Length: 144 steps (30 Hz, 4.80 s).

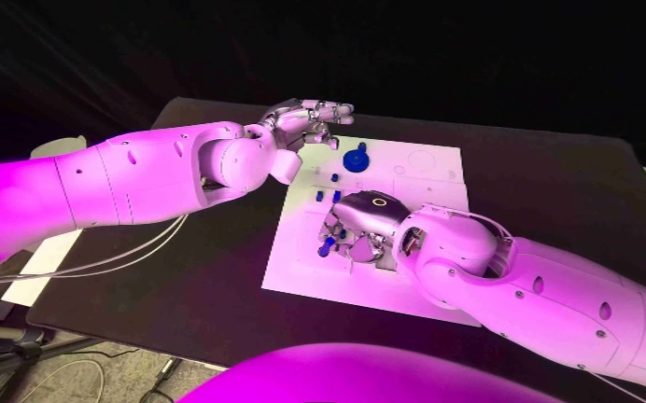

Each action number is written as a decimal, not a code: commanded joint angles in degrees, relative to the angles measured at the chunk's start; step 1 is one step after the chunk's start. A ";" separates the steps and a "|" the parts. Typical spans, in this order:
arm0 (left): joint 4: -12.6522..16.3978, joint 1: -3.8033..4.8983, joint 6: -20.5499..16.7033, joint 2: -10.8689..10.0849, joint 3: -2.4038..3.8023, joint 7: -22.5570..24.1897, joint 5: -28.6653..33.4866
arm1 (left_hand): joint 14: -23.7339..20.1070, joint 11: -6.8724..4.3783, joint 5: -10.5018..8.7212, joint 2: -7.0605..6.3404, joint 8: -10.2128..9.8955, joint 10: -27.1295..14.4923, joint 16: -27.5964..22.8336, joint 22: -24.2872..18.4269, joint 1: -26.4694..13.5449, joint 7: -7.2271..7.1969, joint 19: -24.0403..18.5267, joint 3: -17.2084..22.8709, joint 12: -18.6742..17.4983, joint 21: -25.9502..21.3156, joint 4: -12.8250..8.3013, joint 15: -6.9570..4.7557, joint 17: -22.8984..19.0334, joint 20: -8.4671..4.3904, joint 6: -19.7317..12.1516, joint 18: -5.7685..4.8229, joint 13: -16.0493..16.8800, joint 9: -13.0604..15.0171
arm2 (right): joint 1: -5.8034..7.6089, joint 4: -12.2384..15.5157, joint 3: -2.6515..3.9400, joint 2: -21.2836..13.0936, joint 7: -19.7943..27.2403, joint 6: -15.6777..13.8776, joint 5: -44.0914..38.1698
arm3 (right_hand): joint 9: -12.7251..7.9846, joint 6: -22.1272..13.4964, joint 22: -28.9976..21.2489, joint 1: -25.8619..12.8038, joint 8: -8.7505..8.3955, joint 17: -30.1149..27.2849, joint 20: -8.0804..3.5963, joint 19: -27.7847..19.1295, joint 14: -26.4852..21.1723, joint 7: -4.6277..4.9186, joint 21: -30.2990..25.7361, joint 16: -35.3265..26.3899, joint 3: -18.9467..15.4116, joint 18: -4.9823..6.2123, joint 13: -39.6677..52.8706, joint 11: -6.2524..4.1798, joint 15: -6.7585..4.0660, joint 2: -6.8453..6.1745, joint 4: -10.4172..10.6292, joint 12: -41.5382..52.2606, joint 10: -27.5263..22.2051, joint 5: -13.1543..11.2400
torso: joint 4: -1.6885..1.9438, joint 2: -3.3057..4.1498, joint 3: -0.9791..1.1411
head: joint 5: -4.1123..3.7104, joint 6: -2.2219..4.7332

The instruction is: Assemble the parts on the task board

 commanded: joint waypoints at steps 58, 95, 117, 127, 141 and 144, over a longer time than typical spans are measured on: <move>0.26 0.05 1.00 -0.33 0.02 0.19 -0.10 | -0.02 -0.12 -0.14 0.65 0.26 -0.48 0.41 -0.12 0.07 0.02 0.38 -0.59 0.46 -0.42 -0.06 0.44 -0.06 -0.01 -0.32 1.11 0.07 0.05 | 2.13 8.14 0.97 -13.01 -1.29 -16.35 15.09 | -0.42 -7.18 -2.86 -6.75 0.91 -3.61 0.38 -1.21 2.13 0.85 -2.12 -1.90 -10.52 0.36 2.85 -0.92 -0.27 -1.25 3.43 7.50 2.66 2.62 | -0.55 -0.43 -0.31 | -2.39 1.38; -0.74 -0.12 1.05 0.33 -0.53 0.87 -0.10 | 0.06 -0.14 -0.12 0.83 0.41 -0.56 0.61 -0.18 0.24 -0.01 0.46 -0.73 0.72 -0.50 -0.08 0.43 0.16 -0.02 -0.31 1.10 0.10 0.07 | -1.25 15.45 0.28 -26.62 -26.32 -10.14 17.57 | 4.28 -8.74 13.61 -10.41 10.58 15.41 -2.10 4.44 5.42 -1.78 9.37 10.70 -33.01 -2.80 77.94 -3.43 -2.34 1.63 16.73 77.12 15.47 10.29 | -2.50 -1.93 -1.28 | -5.92 1.62; -0.50 -0.13 0.95 0.04 -0.54 0.79 -0.10 | 0.04 -0.14 -0.12 0.85 0.43 -0.59 0.59 -0.19 0.28 -0.01 0.48 -0.76 0.77 -0.51 -0.09 0.43 0.05 -0.02 -0.32 1.11 0.10 0.07 | -1.63 13.42 0.27 -24.28 -26.87 -5.73 16.54 | 4.64 -8.92 14.52 -10.54 11.38 16.00 -2.02 4.65 5.52 -1.80 9.99 11.05 -34.22 -2.98 78.32 -3.41 -2.29 1.93 16.82 77.33 15.47 10.86 | -1.80 -2.00 -1.42 | -6.34 1.02; -0.38 -0.13 0.94 -0.13 -0.54 0.76 -0.10 | 0.04 -0.14 -0.12 0.85 0.43 -0.59 0.59 -0.19 0.28 -0.01 0.48 -0.76 0.77 -0.51 -0.09 0.43 0.05 -0.02 -0.32 1.11 0.10 0.07 | -1.73 12.09 0.26 -23.21 -27.17 -4.74 15.96 | 4.80 -8.84 14.71 -10.41 11.68 16.10 -2.02 4.68 5.53 -1.85 10.11 11.11 -34.40 -3.01 78.31 -3.45 -2.30 2.33 16.75 77.26 15.40 11.15 | -1.20 -1.95 -1.40 | -6.60 0.90; -0.31 -0.13 1.01 -0.27 -0.54 0.63 -0.10 | 0.04 -0.13 -0.14 0.82 0.46 -0.68 0.62 -0.22 0.27 0.01 0.51 -0.88 0.84 -0.53 -0.07 0.43 0.03 -0.02 -0.37 1.10 0.10 0.06 | -2.97 10.24 0.26 -21.25 -27.38 -4.12 15.03 | 4.86 -8.79 14.73 -10.34 11.80 16.07 -2.02 4.67 5.52 -1.87 10.13 11.10 -34.46 -3.01 78.22 -3.47 -2.31 2.47 16.73 77.15 15.34 11.19 | -0.65 -1.90 -1.41 | -6.92 0.81; -0.30 -0.13 1.01 -0.28 -0.54 0.61 -0.10 | 0.04 -0.13 -0.14 0.82 0.46 -0.68 0.62 -0.22 0.27 0.01 0.51 -0.88 0.84 -0.53 -0.07 0.43 0.03 -0.02 -0.37 1.10 0.10 0.06 | -3.09 10.07 0.26 -21.09 -27.41 -3.78 14.87 | 4.86 -8.79 14.73 -10.34 11.80 16.07 -2.02 4.67 5.52 -1.87 10.13 11.10 -34.46 -3.01 78.22 -3.47 -2.31 2.47 16.73 77.15 15.34 11.19 | -0.53 -1.92 -1.45 | -6.99 0.75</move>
